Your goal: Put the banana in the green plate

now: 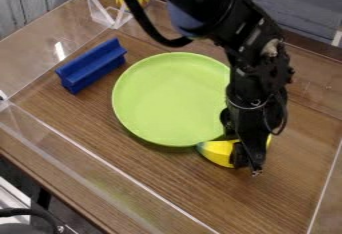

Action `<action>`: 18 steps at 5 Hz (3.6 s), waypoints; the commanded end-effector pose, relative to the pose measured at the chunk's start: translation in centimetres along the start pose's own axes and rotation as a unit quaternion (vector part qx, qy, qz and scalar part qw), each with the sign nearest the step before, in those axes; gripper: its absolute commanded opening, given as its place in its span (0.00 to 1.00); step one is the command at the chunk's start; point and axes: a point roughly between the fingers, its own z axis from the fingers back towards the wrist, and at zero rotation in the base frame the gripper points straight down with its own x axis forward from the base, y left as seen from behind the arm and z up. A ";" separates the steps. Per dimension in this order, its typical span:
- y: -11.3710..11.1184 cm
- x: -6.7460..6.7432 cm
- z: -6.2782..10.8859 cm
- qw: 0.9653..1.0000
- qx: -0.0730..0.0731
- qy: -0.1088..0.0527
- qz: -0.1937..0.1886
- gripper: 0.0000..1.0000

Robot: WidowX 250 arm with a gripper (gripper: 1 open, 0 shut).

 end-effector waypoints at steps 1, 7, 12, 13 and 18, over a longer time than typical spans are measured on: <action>0.4 -0.9 -0.7 1.000 -0.008 0.009 0.012 0.00; 0.2 -2.0 2.1 0.999 -0.038 -0.015 0.020 0.00; 0.0 -3.1 0.2 0.995 -0.045 -0.023 0.090 0.00; 0.3 -2.4 0.9 0.993 -0.045 -0.021 0.103 0.00; -2.7 -0.2 1.9 0.996 -0.064 -0.034 0.058 0.00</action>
